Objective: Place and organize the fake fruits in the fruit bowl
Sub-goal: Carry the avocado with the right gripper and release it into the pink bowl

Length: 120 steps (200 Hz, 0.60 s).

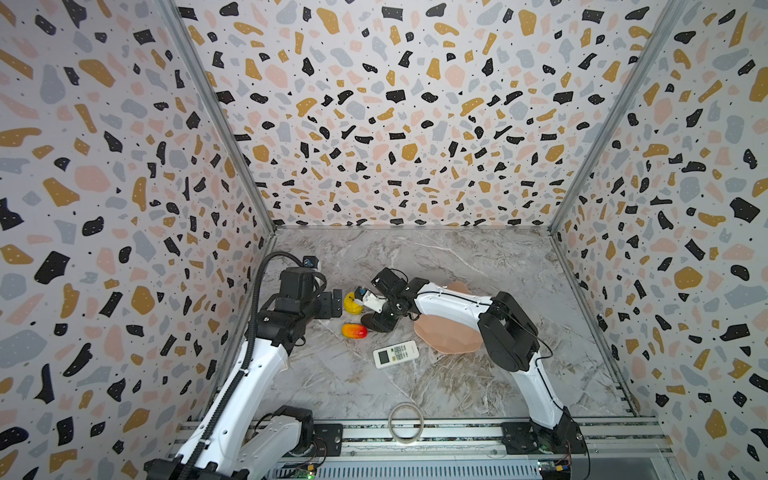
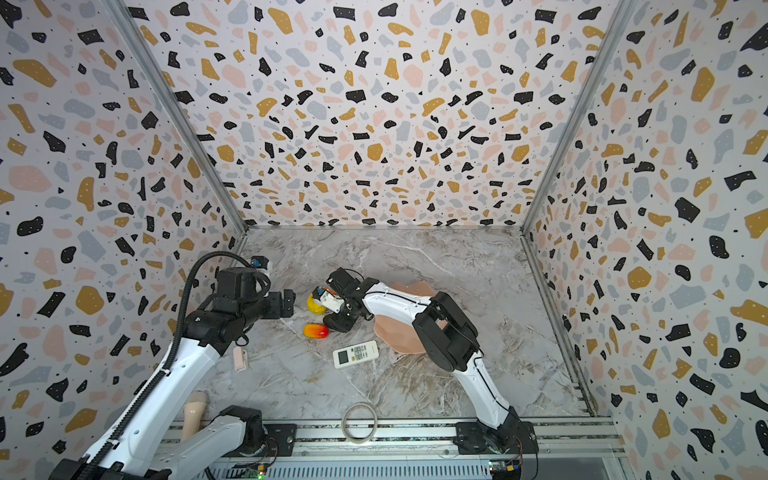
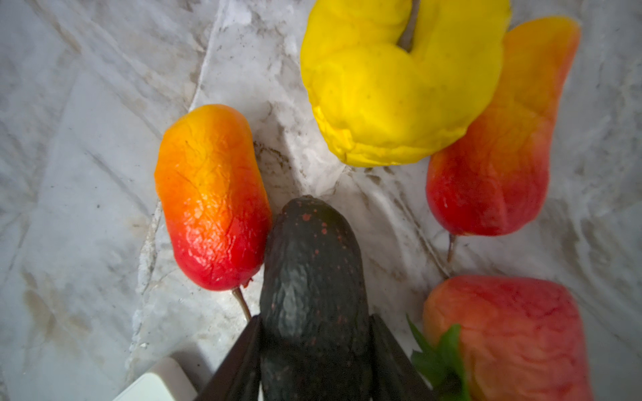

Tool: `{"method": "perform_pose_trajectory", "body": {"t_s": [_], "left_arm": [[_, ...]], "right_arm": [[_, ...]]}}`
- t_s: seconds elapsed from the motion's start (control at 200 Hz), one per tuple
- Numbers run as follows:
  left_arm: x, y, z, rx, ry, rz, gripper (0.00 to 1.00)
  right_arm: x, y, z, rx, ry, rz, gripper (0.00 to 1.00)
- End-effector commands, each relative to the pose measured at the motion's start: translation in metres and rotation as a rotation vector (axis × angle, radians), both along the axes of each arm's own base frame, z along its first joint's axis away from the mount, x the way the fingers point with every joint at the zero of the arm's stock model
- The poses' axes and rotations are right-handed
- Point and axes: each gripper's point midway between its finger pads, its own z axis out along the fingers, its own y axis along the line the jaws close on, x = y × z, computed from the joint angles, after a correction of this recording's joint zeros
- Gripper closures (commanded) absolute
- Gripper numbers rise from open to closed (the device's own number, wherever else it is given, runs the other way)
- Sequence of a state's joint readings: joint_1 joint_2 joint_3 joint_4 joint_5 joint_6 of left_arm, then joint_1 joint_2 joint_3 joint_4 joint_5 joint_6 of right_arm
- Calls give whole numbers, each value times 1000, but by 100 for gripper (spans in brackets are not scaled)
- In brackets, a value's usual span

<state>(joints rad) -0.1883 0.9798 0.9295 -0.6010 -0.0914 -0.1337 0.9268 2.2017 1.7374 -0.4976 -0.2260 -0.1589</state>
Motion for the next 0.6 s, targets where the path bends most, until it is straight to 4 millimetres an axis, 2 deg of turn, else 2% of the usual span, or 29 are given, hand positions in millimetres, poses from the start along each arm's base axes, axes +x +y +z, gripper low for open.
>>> {"method": "perform_pose_trajectory", "body": {"t_s": [0.0, 0.16, 0.361, 0.461, 0.596], "left_arm": [[0, 1, 8, 9, -31, -2, 1], [1, 1, 9, 8, -33, -1, 0], [0, 1, 9, 8, -33, -1, 0], [0, 1, 9, 9, -31, -2, 0], [0, 2, 10, 15, -32, 0, 1]], "right_arm": [[-4, 2, 55, 66, -65, 11, 78], [-3, -7, 91, 97, -126, 1, 85], [-5, -32, 117, 91, -185, -32, 88], [2, -61, 128, 86, -207, -101, 89], [17, -117, 138, 70, -230, -249, 90]]}}
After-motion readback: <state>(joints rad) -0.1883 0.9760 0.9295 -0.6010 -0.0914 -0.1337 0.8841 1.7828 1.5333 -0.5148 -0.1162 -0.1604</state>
